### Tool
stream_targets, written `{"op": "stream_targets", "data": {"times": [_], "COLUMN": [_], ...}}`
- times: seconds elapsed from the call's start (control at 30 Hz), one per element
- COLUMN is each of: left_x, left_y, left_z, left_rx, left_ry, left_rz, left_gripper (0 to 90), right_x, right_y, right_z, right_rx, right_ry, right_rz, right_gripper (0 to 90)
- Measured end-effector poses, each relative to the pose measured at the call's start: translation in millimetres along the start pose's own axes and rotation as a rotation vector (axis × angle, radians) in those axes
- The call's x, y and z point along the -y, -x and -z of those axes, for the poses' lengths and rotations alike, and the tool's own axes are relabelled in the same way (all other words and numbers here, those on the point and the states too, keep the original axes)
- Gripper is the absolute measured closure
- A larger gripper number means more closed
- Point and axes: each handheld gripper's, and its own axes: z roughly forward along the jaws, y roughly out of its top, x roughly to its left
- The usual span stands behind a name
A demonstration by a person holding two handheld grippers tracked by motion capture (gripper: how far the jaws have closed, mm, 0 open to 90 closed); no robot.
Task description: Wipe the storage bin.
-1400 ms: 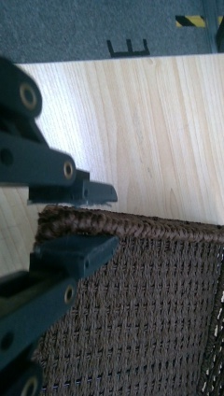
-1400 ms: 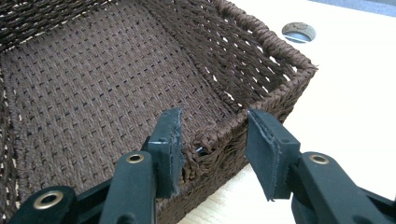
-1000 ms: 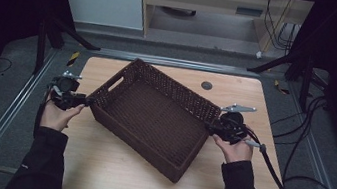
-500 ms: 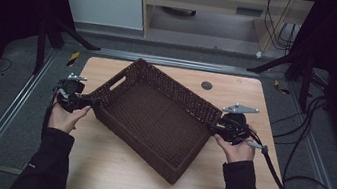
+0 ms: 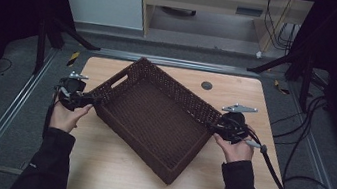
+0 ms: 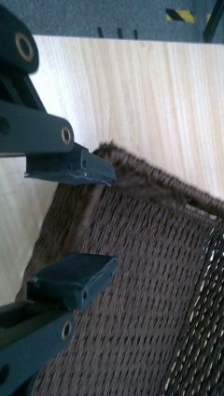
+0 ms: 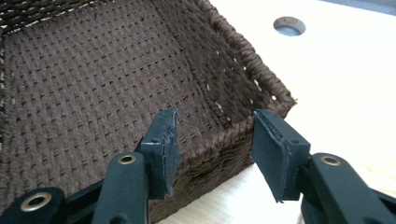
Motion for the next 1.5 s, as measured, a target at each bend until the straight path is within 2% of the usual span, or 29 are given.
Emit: {"op": "stream_targets", "data": {"times": [0.13, 0.23, 0.3, 0.43, 0.63, 0.8, 0.93, 1.0, 1.17, 1.33, 1.4, 1.5], "left_x": [0.0, 1.4, 1.6, -0.7, -7.9, -12.4, -11.1, -9.2, -3.9, -2.7, -3.4, -7.3], "left_y": [7.7, 6.9, 6.2, 4.8, 0.6, -3.3, -2.5, -2.2, 4.1, 13.1, 14.1, 11.4], "left_z": [-0.7, -5.9, -6.6, -8.0, -16.5, -23.1, -22.7, -20.3, -10.7, -18.6, -21.5, -23.4], "left_rx": [-0.020, -0.007, -0.006, -0.003, -0.023, -0.031, -0.027, -0.019, 0.002, 0.021, 0.015, 0.018], "left_ry": [-0.016, -0.015, -0.012, -0.014, -0.002, 0.014, 0.011, 0.016, 0.025, 0.012, 0.016, 0.010], "left_rz": [0.011, 0.028, 0.034, 0.031, 0.006, -0.005, 0.005, 0.016, 0.020, -0.001, -0.005, -0.007], "left_gripper": [49.1, 48.2, 48.6, 50.3, 52.8, 54.1, 52.3, 51.0, 47.8, 49.3, 51.2, 53.2], "right_x": [1.4, 0.9, 0.1, -3.8, -11.3, -11.0, -8.9, -8.1, -4.8, 1.1, 0.1, -3.5], "right_y": [-2.8, -2.1, -0.6, 4.6, 13.1, 15.5, 14.8, 14.2, 12.6, 5.3, 5.9, 8.7], "right_z": [4.0, 6.3, 8.5, 14.6, 7.0, -4.0, -7.6, -7.6, -2.5, 6.0, 6.4, 4.8], "right_rx": [-0.011, -0.028, -0.030, -0.001, 0.022, 0.015, 0.013, 0.008, -0.018, -0.031, -0.044, -0.044], "right_ry": [-0.014, -0.024, -0.009, 0.039, 0.045, 0.021, -0.002, -0.012, -0.029, -0.051, -0.043, -0.014], "right_rz": [-0.008, -0.010, -0.007, 0.011, 0.040, 0.062, 0.075, 0.075, 0.072, 0.088, 0.087, 0.091], "right_gripper": [51.3, 51.0, 52.1, 50.4, 52.7, 61.6, 74.5, 76.1, 76.5, 74.0, 69.0, 68.6]}}
